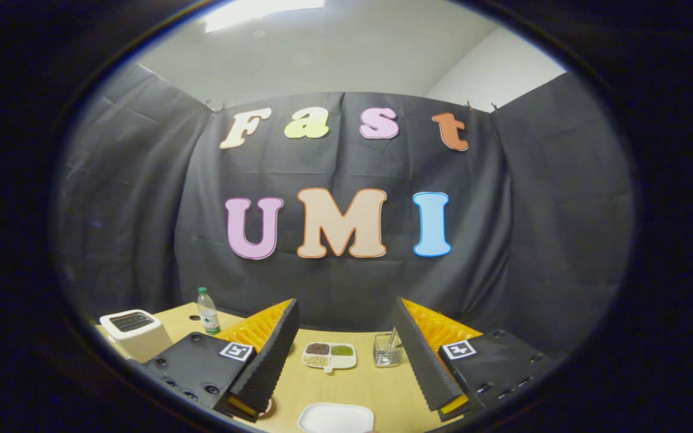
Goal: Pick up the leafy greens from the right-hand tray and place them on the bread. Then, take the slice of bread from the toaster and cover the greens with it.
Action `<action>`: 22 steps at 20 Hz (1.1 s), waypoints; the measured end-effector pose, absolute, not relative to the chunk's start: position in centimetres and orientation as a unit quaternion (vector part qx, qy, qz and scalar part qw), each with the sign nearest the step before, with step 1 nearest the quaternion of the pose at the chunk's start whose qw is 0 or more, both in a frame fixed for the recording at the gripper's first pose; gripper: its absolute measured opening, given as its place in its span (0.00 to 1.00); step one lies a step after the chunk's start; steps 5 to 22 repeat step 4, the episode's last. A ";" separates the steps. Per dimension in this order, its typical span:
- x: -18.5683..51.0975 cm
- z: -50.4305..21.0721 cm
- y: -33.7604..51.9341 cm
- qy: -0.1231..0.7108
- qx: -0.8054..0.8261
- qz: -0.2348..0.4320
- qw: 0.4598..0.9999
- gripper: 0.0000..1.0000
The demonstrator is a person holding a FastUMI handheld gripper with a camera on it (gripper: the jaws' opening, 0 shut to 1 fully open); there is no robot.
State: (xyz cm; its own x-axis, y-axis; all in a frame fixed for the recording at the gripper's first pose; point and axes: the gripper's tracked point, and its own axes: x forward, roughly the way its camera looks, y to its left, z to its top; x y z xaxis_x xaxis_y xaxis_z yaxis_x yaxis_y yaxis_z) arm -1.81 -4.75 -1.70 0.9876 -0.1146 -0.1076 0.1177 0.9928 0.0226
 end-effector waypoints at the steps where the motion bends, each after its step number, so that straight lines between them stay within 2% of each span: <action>1: -1.6 -1.6 -5.0 0.052 0.014 -0.060 0.997 0.97; 22: -1.1 -0.9 -5.1 0.042 0.012 -0.055 0.998 0.98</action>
